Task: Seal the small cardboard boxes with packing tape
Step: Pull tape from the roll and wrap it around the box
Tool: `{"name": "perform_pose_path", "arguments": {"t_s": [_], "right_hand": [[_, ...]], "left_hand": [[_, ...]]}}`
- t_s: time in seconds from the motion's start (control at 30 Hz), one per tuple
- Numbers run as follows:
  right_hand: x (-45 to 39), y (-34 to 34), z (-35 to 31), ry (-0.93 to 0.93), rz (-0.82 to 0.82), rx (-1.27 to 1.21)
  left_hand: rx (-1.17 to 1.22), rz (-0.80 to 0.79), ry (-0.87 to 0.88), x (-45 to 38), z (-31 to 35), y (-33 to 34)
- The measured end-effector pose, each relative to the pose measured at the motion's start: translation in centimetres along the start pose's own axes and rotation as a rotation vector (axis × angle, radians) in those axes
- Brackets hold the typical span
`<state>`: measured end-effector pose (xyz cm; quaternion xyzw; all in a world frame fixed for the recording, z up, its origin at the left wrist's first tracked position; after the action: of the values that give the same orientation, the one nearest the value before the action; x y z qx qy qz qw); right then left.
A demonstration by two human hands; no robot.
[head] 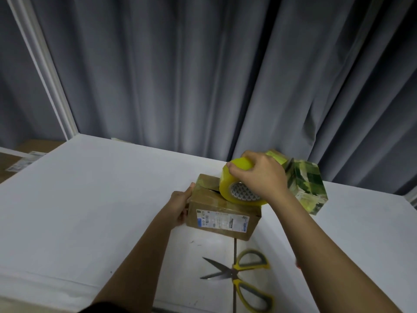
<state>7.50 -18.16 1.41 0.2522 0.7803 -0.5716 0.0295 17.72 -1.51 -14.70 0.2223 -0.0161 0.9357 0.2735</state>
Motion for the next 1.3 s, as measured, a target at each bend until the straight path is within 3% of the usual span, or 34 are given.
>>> {"name": "perform_pose_path", "arguments": {"t_s": [0.17,0.27,0.33,0.4,0.47,0.53,0.6,0.7,0.77,0.83,0.9,1.0,1.1,1.17,1.23,1.3], "right_hand": [[-0.1,0.0,-0.8,0.017,-0.028,0.025],[0.0,0.0,-0.8,0.039,-0.048,-0.003],[0.1,0.0,-0.5,0.056,-0.052,-0.027],[0.2,0.0,-0.3,0.059,-0.052,-0.032],[0.2,0.0,-0.1,0.053,-0.034,-0.026],[0.2,0.2,-0.2,0.031,-0.024,-0.015],[0.1,0.1,-0.4,0.008,-0.027,0.007],[0.0,-0.1,-0.5,0.014,-0.044,0.03],[0.1,-0.3,-0.2,0.024,-0.06,0.024],[0.1,-0.3,-0.1,-0.003,-0.075,0.04],[-0.2,-0.6,0.0,-0.029,-0.141,0.004],[-0.5,-1.2,0.9,-0.035,-0.271,-0.23],[-0.1,-1.6,3.5,0.035,-0.161,-0.724],[0.8,-0.5,5.1,0.16,-0.174,-1.004],[1.8,1.0,5.6,0.262,-0.192,-1.174],[1.8,1.4,5.4,0.286,-0.148,-1.189]], "left_hand": [[0.037,-0.096,0.002,0.7,0.4,0.3],[-0.261,0.054,0.027,1.3,0.3,-0.7],[-0.554,0.232,0.182,1.3,0.8,-1.8],[-0.485,0.318,0.372,2.4,2.0,-1.6],[-0.256,0.123,0.428,3.7,3.3,0.4],[-0.008,-0.167,0.343,4.1,3.5,2.7],[0.052,-0.242,0.321,3.7,3.1,2.9],[-0.141,-0.314,0.177,3.2,2.2,2.0],[-0.259,-0.26,0.129,2.8,2.2,1.4],[-0.449,-0.117,0.283,2.7,3.3,0.8],[-0.721,-0.122,0.416,2.5,5.1,1.6],[-1.042,-0.208,0.49,2.1,6.2,2.5],[-0.91,-0.261,0.457,0.9,5.5,2.7],[-0.811,-0.234,0.472,0.6,5.1,2.5],[-0.798,-0.236,0.51,0.7,5.2,2.5],[-0.815,-0.239,0.54,0.6,5.6,2.5]]}}
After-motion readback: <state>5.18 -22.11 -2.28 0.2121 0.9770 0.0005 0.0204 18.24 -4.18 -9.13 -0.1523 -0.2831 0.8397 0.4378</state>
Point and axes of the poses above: each hand's wrist, its own x-axis away from the middle knuckle, its own y-axis out of the palm, z = x × y, the point moved 4 cm from there along -x, towards the middle knuckle, and after that the axes turned 5 degrees about -z, right-handed, at the moved point
